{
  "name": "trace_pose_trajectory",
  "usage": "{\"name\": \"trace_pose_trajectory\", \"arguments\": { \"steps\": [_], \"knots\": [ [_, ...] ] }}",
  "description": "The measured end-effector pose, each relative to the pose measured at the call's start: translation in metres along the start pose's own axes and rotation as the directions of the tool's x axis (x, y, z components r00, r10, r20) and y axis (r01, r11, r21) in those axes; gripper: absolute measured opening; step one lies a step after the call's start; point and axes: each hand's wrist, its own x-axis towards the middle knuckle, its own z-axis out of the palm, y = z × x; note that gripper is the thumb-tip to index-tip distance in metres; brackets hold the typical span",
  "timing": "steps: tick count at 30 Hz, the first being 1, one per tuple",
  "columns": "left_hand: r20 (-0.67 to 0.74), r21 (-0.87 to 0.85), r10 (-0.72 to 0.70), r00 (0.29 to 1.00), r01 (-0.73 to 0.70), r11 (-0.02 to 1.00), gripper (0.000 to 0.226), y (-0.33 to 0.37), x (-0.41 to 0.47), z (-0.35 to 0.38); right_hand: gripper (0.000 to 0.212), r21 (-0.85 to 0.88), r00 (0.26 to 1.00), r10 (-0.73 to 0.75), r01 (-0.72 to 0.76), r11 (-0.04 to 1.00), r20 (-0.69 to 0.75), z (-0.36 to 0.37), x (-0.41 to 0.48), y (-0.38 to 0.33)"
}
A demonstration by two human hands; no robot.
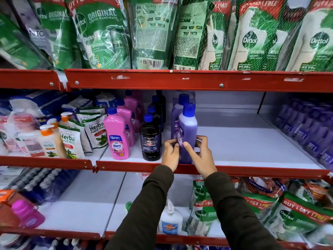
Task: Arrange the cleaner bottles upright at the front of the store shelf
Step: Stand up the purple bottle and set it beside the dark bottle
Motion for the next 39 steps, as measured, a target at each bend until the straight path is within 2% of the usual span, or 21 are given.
{"name": "trace_pose_trajectory", "arguments": {
  "steps": [4,6,8,10,12,18,24,31,39],
  "knots": [
    [-0.001,0.005,0.025,1.0,-0.025,1.0,0.029,0.003,-0.006,-0.001,0.029,0.033,0.997,-0.001,-0.002,0.999,0.078,-0.011,0.001,0.001],
    [0.007,0.036,0.032,0.999,-0.032,0.999,0.049,0.001,-0.007,-0.003,0.035,-0.01,0.996,-0.016,0.017,1.0,0.082,-0.014,0.005,0.006],
    [0.001,0.149,0.023,1.0,-0.023,0.989,0.061,-0.001,-0.008,-0.005,0.043,-0.035,0.996,0.0,0.004,0.999,0.094,-0.016,0.008,0.01],
    [-0.015,0.207,0.035,0.999,-0.031,0.978,0.057,-0.003,-0.01,-0.004,0.046,-0.042,0.995,0.01,-0.006,0.999,0.101,-0.017,0.009,0.012],
    [-0.049,0.195,0.057,0.997,-0.046,0.98,0.051,-0.001,-0.013,-0.004,0.047,-0.032,0.995,0.002,0.001,0.999,0.097,-0.017,0.011,0.01],
    [-0.102,0.074,0.069,0.992,-0.061,0.995,0.035,0.002,-0.019,-0.011,0.028,0.057,0.994,0.055,-0.061,0.997,0.09,-0.007,0.009,0.007],
    [-0.062,0.121,0.074,0.995,-0.066,0.99,0.033,0.003,-0.017,-0.017,0.035,0.062,0.99,0.089,-0.097,0.993,0.113,-0.011,0.005,0.002],
    [0.009,0.139,0.11,0.994,-0.11,0.984,0.025,0.002,-0.028,-0.023,0.037,0.056,0.997,0.065,-0.068,0.996,0.046,-0.018,-0.015,0.003],
    [0.007,0.124,0.099,0.995,-0.099,0.987,0.031,0.007,-0.031,-0.022,0.043,0.076,0.997,0.079,-0.078,0.994,-0.006,-0.018,-0.018,0.001]
  ]
}}
